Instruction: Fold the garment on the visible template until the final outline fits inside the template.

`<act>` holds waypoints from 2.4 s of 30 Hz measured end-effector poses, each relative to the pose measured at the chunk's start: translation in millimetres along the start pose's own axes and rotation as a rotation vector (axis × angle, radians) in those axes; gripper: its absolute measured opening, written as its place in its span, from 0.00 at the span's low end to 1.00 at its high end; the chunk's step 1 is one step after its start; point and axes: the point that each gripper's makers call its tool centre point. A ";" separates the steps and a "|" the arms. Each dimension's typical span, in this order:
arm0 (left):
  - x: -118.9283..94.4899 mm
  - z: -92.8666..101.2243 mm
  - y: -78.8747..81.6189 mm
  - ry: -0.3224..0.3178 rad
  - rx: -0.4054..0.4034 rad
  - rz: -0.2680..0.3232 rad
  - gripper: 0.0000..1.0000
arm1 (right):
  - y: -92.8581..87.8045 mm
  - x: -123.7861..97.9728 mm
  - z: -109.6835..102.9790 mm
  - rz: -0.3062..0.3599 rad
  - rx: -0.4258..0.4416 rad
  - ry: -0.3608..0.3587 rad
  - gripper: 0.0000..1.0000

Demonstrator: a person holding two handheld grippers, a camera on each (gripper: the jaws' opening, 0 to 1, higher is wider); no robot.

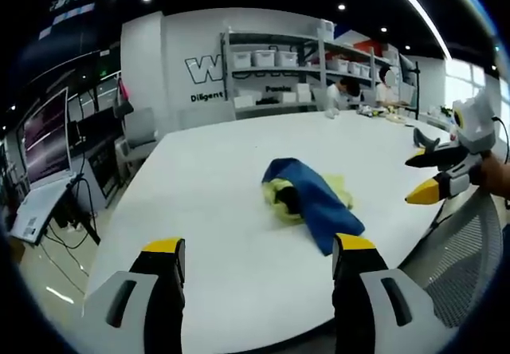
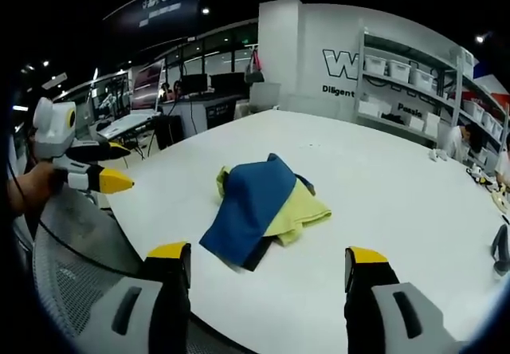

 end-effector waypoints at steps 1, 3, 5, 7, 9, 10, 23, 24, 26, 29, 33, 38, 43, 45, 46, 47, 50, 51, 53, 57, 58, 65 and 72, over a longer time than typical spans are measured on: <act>0.0 -0.1 0.2 0.000 0.000 0.002 0.74 | 0.2 0.0 0.2 0.001 0.000 -0.001 0.77; -0.4 -2.1 1.6 0.011 -0.003 0.011 0.74 | 0.3 0.0 0.6 0.002 0.001 -0.002 0.77; -0.7 -3.2 2.9 0.014 -0.006 0.019 0.74 | 0.2 0.1 0.4 0.001 0.004 -0.001 0.77; -0.4 -3.7 3.2 0.017 -0.009 0.020 0.74 | 0.0 0.3 0.0 -0.001 0.005 0.000 0.77; -0.2 -3.4 2.4 0.017 -0.006 0.016 0.74 | 0.3 0.4 0.1 0.000 0.006 -0.001 0.77; -0.2 -3.5 2.3 0.016 -0.004 0.015 0.74 | 0.1 0.5 0.3 0.000 0.007 -0.001 0.77; -1.0 -7.9 6.5 0.004 -0.075 0.031 0.76 | -0.8 0.1 0.9 -0.004 0.091 0.028 0.79; -0.1 -6.9 4.8 -0.005 -0.089 0.020 0.78 | -1.0 0.1 0.8 -0.005 0.096 0.030 0.79; 1.3 -5.2 2.5 -0.023 -0.105 0.003 0.82 | -1.1 0.2 0.5 -0.006 0.102 0.031 0.80; 1.1 -3.6 1.2 -0.030 -0.104 -0.004 0.85 | -0.8 0.2 0.2 -0.005 0.102 0.032 0.82; 1.4 -2.6 -0.6 -0.035 -0.102 -0.016 0.88 | -1.0 0.4 2.1 -0.007 0.113 0.026 0.87; 1.9 0.3 -1.4 -0.047 -0.074 -0.022 0.90 | -2.4 0.7 2.0 -0.014 0.139 0.039 0.90; 2.0 -0.6 -1.5 -0.043 -0.061 -0.023 0.93 | -4.0 1.8 0.3 -0.025 0.155 0.051 0.95; 1.5 -1.3 -1.0 -0.043 -0.074 -0.022 0.95 | -3.6 2.1 0.8 -0.023 0.167 0.053 0.98; 1.5 -1.3 -0.6 -0.044 -0.077 -0.019 0.95 | -3.4 2.2 0.8 -0.023 0.173 0.056 0.99; 1.6 -1.3 -0.3 -0.044 -0.078 -0.017 0.96 | -3.4 2.1 1.1 -0.023 0.180 0.056 0.99; 2.0 0.2 -1.7 -0.051 -0.079 -0.026 0.98 | -2.2 2.5 2.0 -0.022 0.203 0.068 0.99; 2.1 0.6 -2.4 -0.053 -0.078 -0.030 0.99 | -1.9 3.0 3.1 -0.021 0.205 0.069 0.99; 2.0 0.7 -2.1 -0.054 -0.080 -0.029 0.99 | -3.2 4.0 5.1 -0.031 0.200 0.060 0.99; 1.8 0.3 -2.7 -0.057 -0.087 -0.031 0.99 | 2.8 11.0 1.6 -0.024 0.232 0.095 0.99; 1.8 0.5 -2.4 -0.057 -0.086 -0.029 0.99 | 4.4 13.0 -1.2 -0.023 0.250 0.113 0.99; 0.6 -0.2 -1.3 -0.045 -0.067 -0.021 0.98 | 24.4 35.9 -7.4 -0.006 0.250 0.178 0.99; 0.7 -0.7 -1.0 -0.047 -0.070 -0.020 0.97 | 37.8 54.0 -12.7 -0.002 0.233 0.249 0.99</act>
Point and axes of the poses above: the point that each gripper's makers call its tool centre point, and the gripper's own axes: x roughly forward along the fingers, z roughly to its right, y roughly out of its top, and after that the axes turned 4 degrees about -x, right-handed
